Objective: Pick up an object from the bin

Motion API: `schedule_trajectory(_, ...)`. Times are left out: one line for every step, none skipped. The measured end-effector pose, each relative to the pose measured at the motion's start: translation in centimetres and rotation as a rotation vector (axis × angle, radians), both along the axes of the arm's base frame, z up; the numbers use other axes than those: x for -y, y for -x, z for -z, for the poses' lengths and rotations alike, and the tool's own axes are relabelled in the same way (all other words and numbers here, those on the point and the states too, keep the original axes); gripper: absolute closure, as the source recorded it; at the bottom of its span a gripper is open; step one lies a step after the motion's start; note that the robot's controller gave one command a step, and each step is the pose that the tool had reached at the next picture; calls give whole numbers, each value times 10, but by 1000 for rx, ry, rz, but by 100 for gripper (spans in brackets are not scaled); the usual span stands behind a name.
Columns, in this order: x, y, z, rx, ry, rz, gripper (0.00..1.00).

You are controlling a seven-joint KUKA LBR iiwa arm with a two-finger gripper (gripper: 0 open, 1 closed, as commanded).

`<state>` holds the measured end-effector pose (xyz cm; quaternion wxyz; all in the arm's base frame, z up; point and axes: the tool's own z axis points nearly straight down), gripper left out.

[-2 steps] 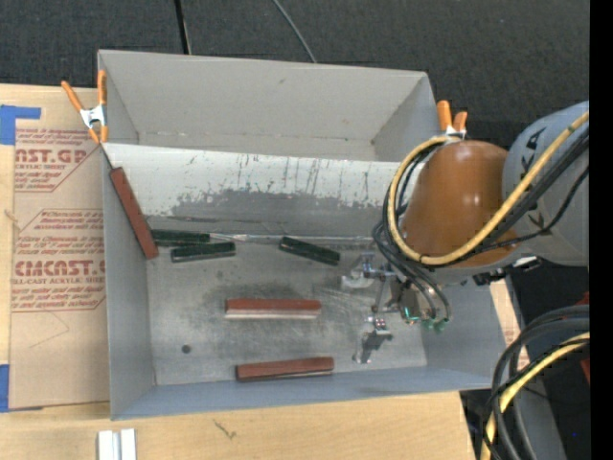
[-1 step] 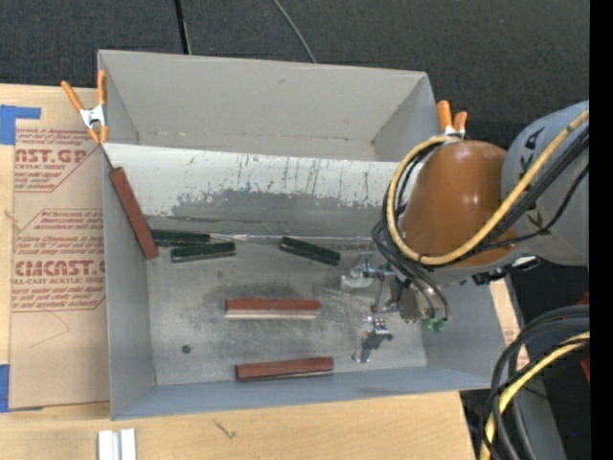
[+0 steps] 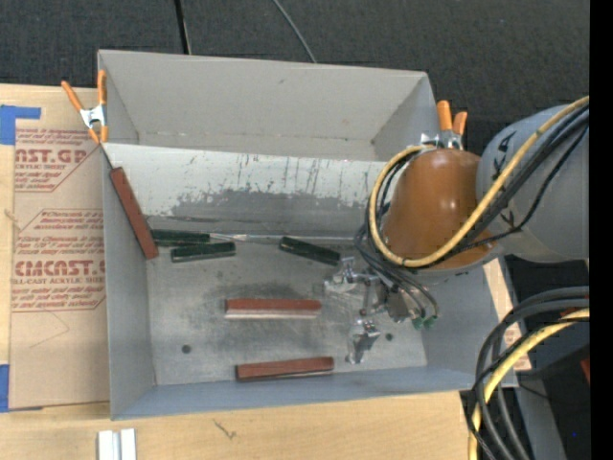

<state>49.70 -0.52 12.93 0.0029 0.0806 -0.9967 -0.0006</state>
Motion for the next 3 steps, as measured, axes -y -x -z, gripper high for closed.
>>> schedule_trajectory(-11,-44,53,20,-1,-9,100)
schedule_trajectory(-11,-44,53,20,-1,-9,100)
schedule_trajectory(-30,-39,-48,7,0,13,100)
